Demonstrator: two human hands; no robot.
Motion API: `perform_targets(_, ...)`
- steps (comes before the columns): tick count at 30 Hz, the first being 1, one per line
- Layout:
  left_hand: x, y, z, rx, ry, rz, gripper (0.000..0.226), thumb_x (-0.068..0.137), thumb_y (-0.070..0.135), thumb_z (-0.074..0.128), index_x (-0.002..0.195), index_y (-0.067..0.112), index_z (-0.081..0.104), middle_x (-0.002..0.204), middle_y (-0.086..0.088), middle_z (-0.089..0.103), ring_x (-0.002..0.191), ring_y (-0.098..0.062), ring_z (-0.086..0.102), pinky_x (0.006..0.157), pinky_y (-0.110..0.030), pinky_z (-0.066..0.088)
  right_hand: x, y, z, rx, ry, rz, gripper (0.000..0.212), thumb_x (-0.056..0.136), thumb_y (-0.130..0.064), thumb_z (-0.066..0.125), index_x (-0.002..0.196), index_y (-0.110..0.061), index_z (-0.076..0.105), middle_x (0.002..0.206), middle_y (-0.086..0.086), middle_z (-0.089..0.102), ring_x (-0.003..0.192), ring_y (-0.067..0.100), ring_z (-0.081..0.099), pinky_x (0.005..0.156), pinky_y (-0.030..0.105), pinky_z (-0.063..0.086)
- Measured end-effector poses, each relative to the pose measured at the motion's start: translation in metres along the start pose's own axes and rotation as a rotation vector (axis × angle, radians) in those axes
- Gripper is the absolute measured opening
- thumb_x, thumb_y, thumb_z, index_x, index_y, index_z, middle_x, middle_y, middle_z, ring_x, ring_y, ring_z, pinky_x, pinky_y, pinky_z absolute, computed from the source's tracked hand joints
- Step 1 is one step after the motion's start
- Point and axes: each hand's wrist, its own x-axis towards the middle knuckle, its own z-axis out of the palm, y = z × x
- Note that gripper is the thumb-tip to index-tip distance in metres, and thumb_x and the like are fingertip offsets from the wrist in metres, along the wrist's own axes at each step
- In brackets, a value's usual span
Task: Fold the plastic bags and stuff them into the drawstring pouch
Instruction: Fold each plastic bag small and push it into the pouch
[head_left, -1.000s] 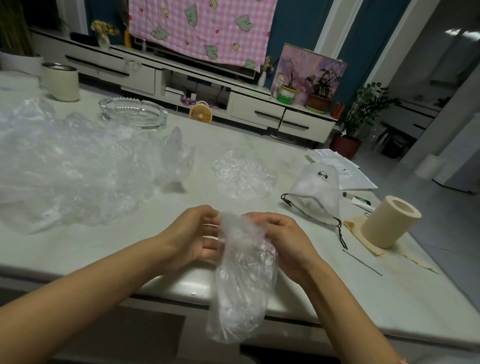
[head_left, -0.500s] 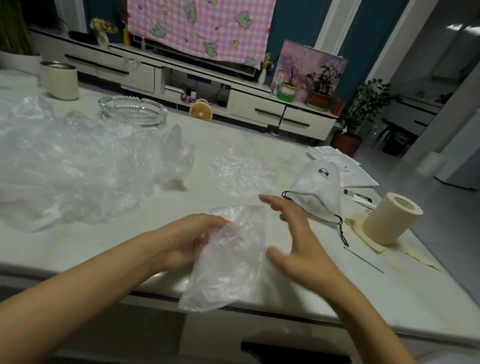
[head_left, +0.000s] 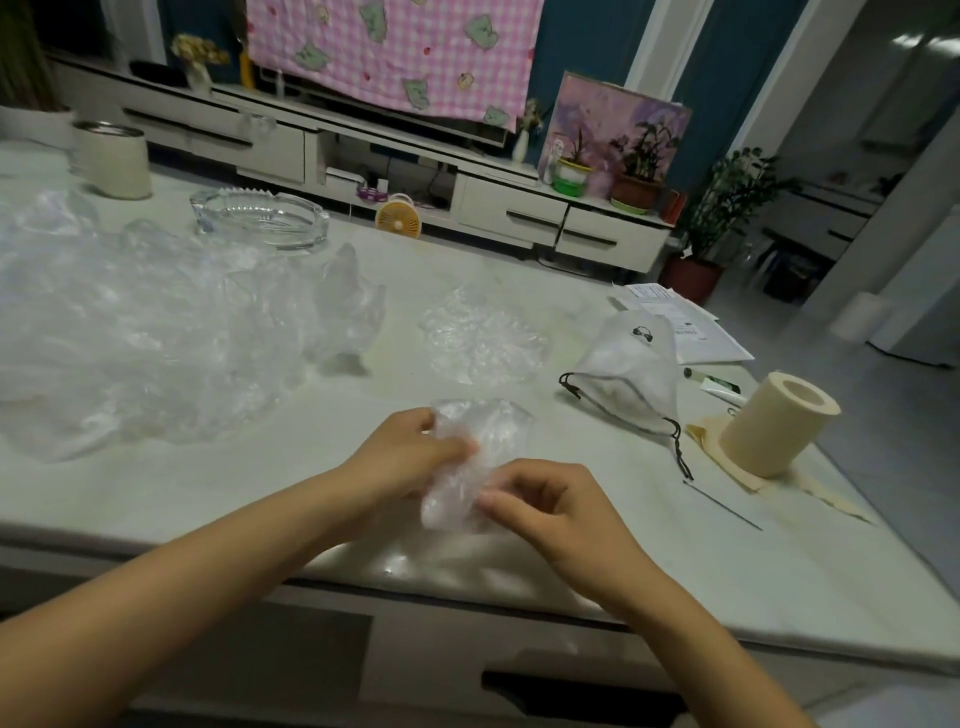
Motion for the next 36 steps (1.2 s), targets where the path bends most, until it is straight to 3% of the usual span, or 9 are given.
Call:
perform_targets(7, -0.008, 0.005, 0.003, -0.026, -0.338, 0.009, 0.057, 0.064, 0.059, 0.073, 0.102, 0.017, 0.062, 0.094, -0.001, 0.071, 0.088, -0.013, 0.069, 0.077, -0.03, 0.056, 0.004, 0.001, -0.002, 0.057, 0.101, 0.214, 0.02, 0.089, -0.01, 0.06, 0.075, 0.001, 0.066, 0.061, 0.004, 0.06, 0.057, 0.009, 0.055, 0.061, 0.019, 0.045)
perform_targets(12, -0.009, 0.004, 0.006, 0.142, -0.181, 0.055, 0.02, 0.08, 0.02, 0.074, 0.095, 0.019, 0.061, 0.082, 0.005, 0.065, 0.07, -0.001, 0.064, 0.055, -0.016, 0.048, 0.004, 0.004, -0.004, 0.041, 0.123, 0.223, 0.014, 0.088, -0.011, 0.063, 0.078, -0.003, 0.067, 0.066, 0.002, 0.063, 0.062, 0.009, 0.057, 0.062, 0.018, 0.045)
perform_targets(15, -0.006, 0.005, 0.003, 0.005, -0.139, 0.034, 0.017, 0.086, 0.003, 0.062, 0.094, 0.019, 0.063, 0.083, 0.002, 0.07, 0.072, -0.007, 0.068, 0.063, -0.025, 0.055, 0.004, 0.008, -0.008, 0.023, 0.271, 0.205, 0.007, 0.081, -0.009, 0.071, 0.082, -0.011, 0.064, 0.076, -0.003, 0.065, 0.067, 0.004, 0.058, 0.065, 0.019, 0.046)
perform_targets(17, -0.005, 0.006, 0.0, -0.057, -0.149, 0.014, 0.02, 0.087, -0.002, 0.058, 0.101, 0.013, 0.063, 0.098, -0.01, 0.07, 0.085, -0.02, 0.07, 0.075, -0.036, 0.056, 0.004, 0.013, -0.011, 0.015, 0.356, 0.274, 0.029, 0.076, -0.013, 0.077, 0.097, -0.014, 0.058, 0.098, -0.004, 0.063, 0.086, 0.005, 0.061, 0.073, 0.021, 0.049)
perform_targets(20, -0.006, 0.005, -0.002, -0.134, -0.216, -0.019, 0.026, 0.087, -0.004, 0.058, 0.11, 0.008, 0.061, 0.105, -0.016, 0.07, 0.095, -0.03, 0.068, 0.08, -0.041, 0.057, 0.006, 0.013, -0.015, 0.596, 0.152, 0.453, 0.057, 0.072, -0.016, 0.079, 0.122, -0.007, 0.053, 0.122, 0.013, 0.062, 0.107, 0.026, 0.063, 0.084, 0.036, 0.055)
perform_targets(22, -0.007, 0.005, 0.0, -0.145, -0.245, -0.014, 0.027, 0.086, -0.004, 0.059, 0.109, 0.008, 0.062, 0.1, -0.014, 0.072, 0.088, -0.028, 0.07, 0.07, -0.037, 0.06, 0.005, 0.009, -0.013, 0.773, 0.018, 0.477, 0.047, 0.078, -0.01, 0.071, 0.122, -0.002, 0.058, 0.117, 0.017, 0.065, 0.103, 0.029, 0.065, 0.085, 0.035, 0.055)
perform_targets(26, -0.007, 0.007, 0.003, -0.117, -0.166, 0.037, 0.022, 0.086, -0.007, 0.058, 0.105, 0.005, 0.062, 0.085, -0.012, 0.069, 0.059, -0.018, 0.067, 0.047, -0.024, 0.052, 0.014, 0.011, -0.007, 0.8, 0.176, 0.441, 0.022, 0.081, 0.012, 0.054, 0.099, 0.004, 0.064, 0.088, 0.016, 0.067, 0.068, 0.017, 0.066, 0.058, 0.02, 0.053)
perform_targets(30, -0.007, 0.006, 0.005, -0.131, -0.088, 0.073, 0.021, 0.086, -0.012, 0.054, 0.101, 0.001, 0.06, 0.072, -0.008, 0.064, 0.048, -0.017, 0.061, 0.043, -0.021, 0.049, 0.02, 0.015, -0.005, 0.97, 0.251, 0.481, 0.042, 0.077, 0.027, 0.025, 0.093, 0.006, 0.058, 0.072, 0.014, 0.057, 0.043, 0.008, 0.047, 0.036, 0.014, 0.036)
perform_targets(36, -0.009, 0.01, 0.004, -0.085, -0.044, 0.232, 0.027, 0.082, -0.017, 0.05, 0.083, 0.007, 0.063, 0.081, -0.011, 0.066, 0.051, -0.016, 0.062, 0.045, -0.022, 0.049, 0.022, 0.012, -0.013, 1.047, 0.131, 0.506, 0.029, 0.073, 0.006, 0.042, 0.09, 0.004, 0.065, 0.09, 0.015, 0.058, 0.061, 0.014, 0.046, 0.048, 0.02, 0.038)
